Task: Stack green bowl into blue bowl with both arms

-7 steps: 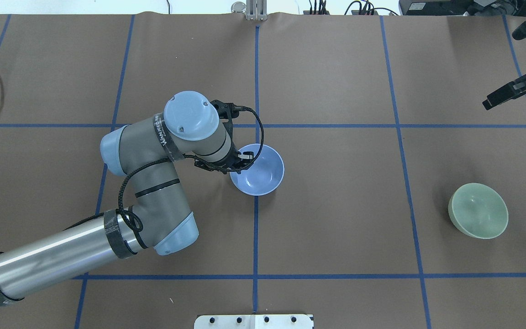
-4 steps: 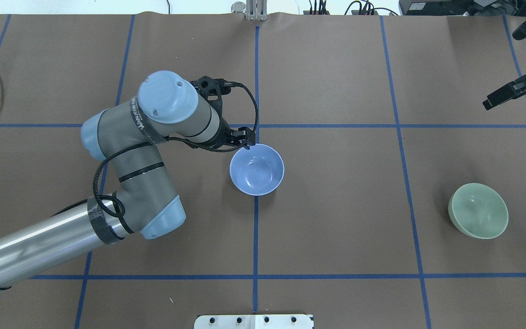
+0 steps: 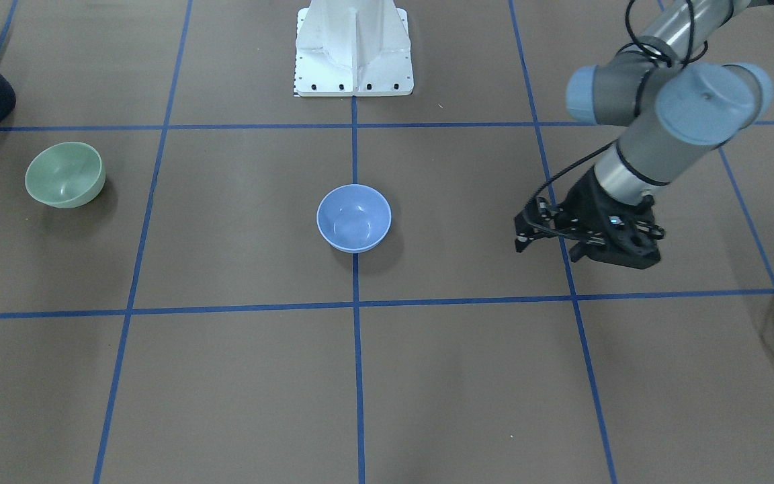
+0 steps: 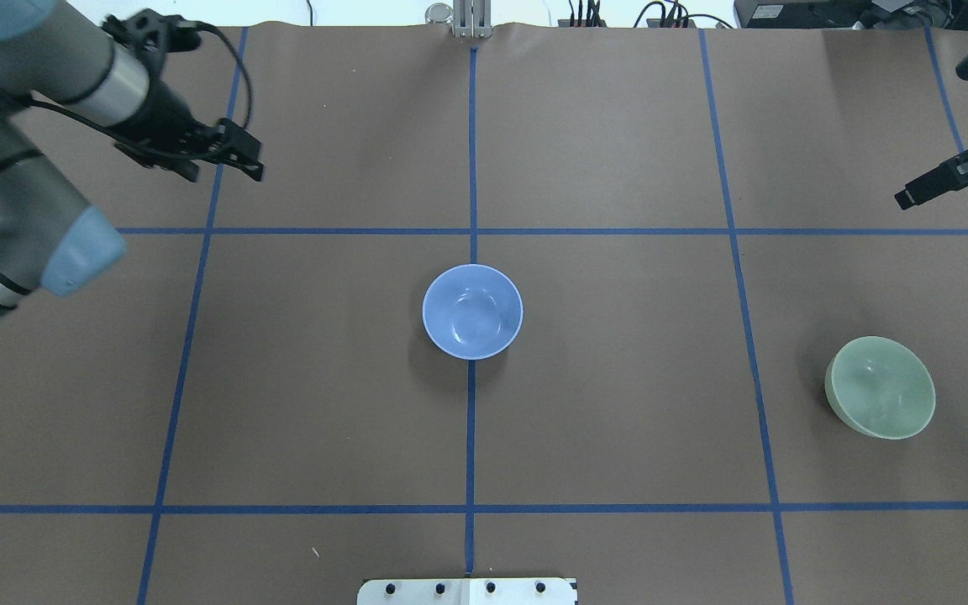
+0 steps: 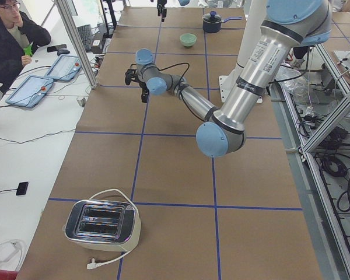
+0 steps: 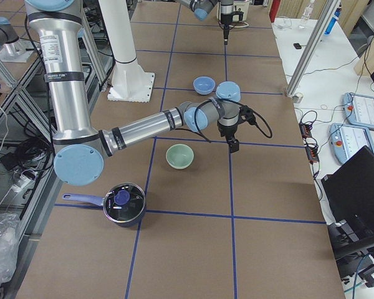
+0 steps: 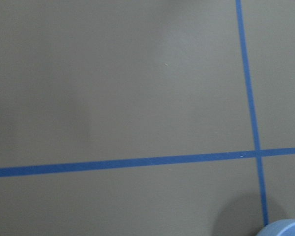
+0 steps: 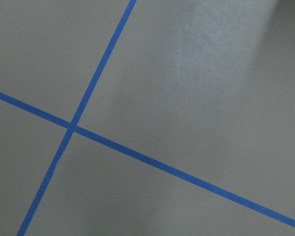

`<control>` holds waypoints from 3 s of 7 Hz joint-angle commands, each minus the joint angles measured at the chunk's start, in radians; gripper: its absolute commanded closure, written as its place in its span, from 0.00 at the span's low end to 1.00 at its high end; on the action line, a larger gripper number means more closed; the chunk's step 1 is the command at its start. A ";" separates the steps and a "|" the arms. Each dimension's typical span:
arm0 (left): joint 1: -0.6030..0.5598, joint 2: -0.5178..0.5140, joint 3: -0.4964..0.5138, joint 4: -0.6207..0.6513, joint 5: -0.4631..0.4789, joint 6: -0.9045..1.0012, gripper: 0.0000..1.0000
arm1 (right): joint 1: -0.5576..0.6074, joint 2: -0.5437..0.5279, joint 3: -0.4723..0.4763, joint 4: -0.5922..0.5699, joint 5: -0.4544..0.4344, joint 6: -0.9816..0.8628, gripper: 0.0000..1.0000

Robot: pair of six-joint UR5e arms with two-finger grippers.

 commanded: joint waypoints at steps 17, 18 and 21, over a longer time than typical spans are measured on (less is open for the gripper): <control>-0.577 0.454 0.074 0.289 -0.032 1.214 0.02 | -0.310 -0.374 -0.062 0.568 -0.070 0.226 1.00; -0.577 0.454 0.076 0.289 -0.032 1.212 0.02 | -0.309 -0.363 -0.057 0.568 -0.030 0.228 1.00; -0.577 0.452 0.071 0.291 -0.034 1.173 0.02 | -0.240 -0.192 -0.046 0.553 0.097 0.508 1.00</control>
